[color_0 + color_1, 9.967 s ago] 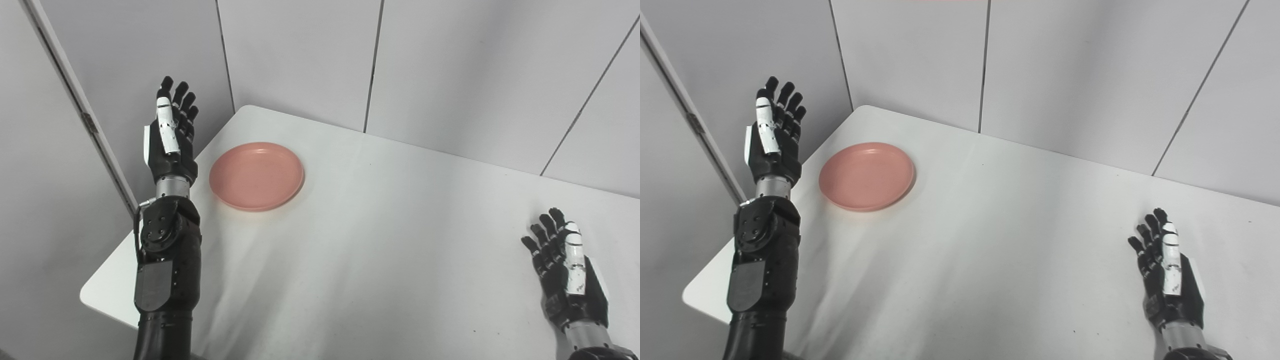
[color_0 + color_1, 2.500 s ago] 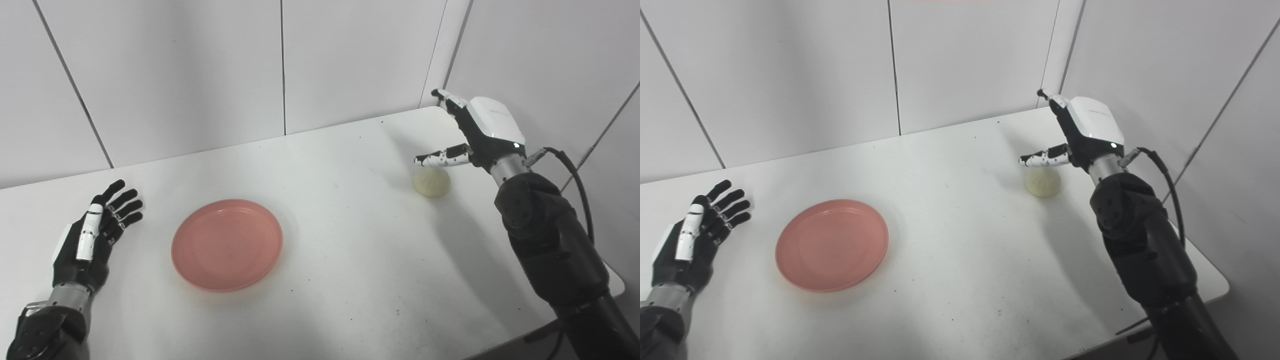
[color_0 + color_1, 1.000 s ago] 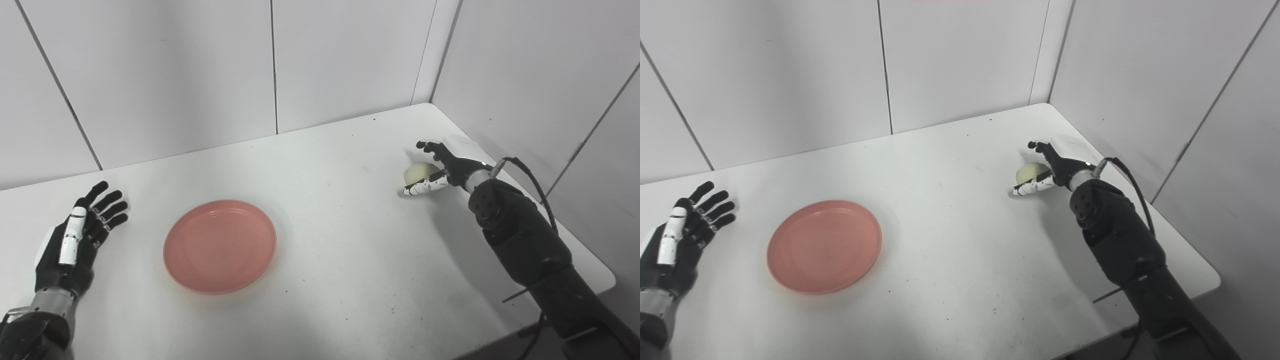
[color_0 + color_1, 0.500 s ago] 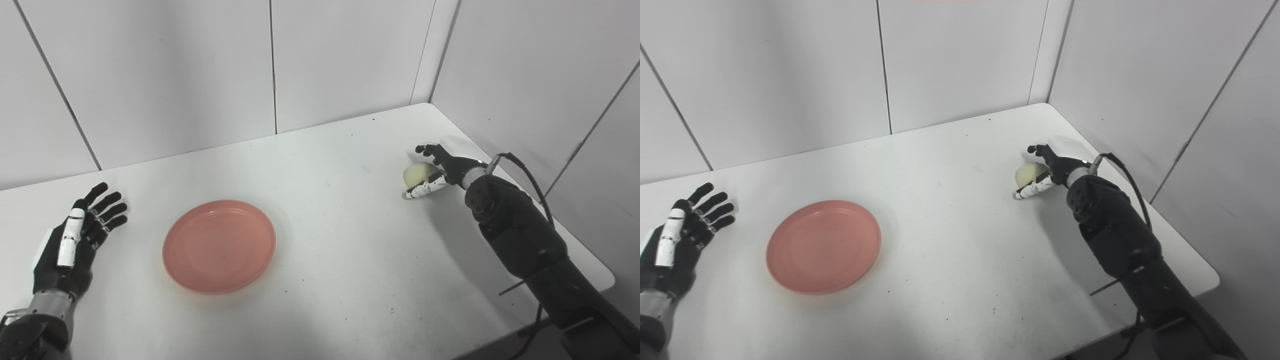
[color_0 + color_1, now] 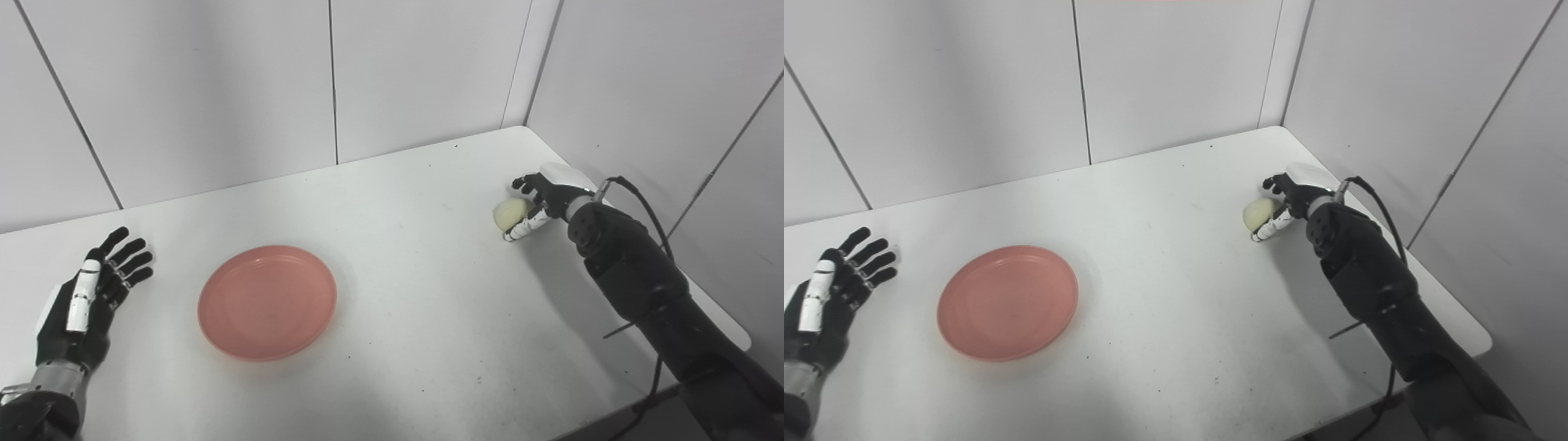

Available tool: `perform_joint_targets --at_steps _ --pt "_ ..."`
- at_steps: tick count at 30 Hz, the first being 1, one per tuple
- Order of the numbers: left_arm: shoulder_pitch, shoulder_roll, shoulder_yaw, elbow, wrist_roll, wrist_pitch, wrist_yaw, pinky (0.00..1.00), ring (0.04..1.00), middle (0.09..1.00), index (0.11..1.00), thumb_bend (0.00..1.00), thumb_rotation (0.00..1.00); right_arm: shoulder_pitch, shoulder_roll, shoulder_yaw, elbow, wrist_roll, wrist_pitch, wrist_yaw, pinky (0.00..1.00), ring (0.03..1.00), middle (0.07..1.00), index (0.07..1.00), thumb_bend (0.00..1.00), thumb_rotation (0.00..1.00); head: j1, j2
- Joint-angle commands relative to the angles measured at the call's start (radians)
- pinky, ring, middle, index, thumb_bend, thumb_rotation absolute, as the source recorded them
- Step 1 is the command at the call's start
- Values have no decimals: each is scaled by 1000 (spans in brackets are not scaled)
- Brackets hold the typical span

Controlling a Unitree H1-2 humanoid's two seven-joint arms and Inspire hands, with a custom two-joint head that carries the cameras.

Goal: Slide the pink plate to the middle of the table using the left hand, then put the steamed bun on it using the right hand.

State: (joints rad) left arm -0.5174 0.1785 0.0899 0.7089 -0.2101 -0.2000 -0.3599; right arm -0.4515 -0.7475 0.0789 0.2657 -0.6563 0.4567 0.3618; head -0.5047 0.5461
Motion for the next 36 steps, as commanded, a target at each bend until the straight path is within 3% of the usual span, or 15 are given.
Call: perform_joint_targets --at_steps 1,3,5,6,8,15,22,28,36 --pt "152 -5 -5 65 1 47 0 824 832 856 868 536 924 -48 -50 5 7 0 -3 5 528 612 686 793 824 162 2 4" --pt "154 -5 -6 59 4 47 4 828 833 857 870 534 930 -63 -56 18 38 2 -12 6 432 497 577 755 744 69 2 4" --pt "155 -6 -5 56 4 46 7 824 830 853 866 533 926 -80 -62 32 76 6 -26 6 410 468 510 701 608 18 2 4" --pt "155 -7 -5 56 3 47 7 822 830 852 865 531 924 -86 -64 38 89 7 -30 5 417 478 483 582 551 5 2 4" --pt "156 -7 -4 54 2 48 6 821 829 851 863 530 922 -99 -62 54 116 8 -33 0 407 470 476 523 529 0 2 4" --pt "156 -7 -3 54 -3 54 0 822 829 850 861 529 919 -118 -64 94 133 10 -12 17 406 464 473 510 524 0 4 9" --pt "152 -6 -5 77 -3 33 -10 806 823 849 859 521 918 -112 -66 86 106 27 -7 10 424 481 480 503 522 0 17 5" --pt "164 -19 -13 54 4 32 -3 814 827 851 863 530 910 -82 -72 56 23 47 -13 -11 426 473 473 510 521 0 68 2" --pt "219 -52 -44 -81 41 74 45 835 848 869 879 543 934 -78 -62 43 -166 63 -13 10 424 475 454 540 513 0 149 -5"
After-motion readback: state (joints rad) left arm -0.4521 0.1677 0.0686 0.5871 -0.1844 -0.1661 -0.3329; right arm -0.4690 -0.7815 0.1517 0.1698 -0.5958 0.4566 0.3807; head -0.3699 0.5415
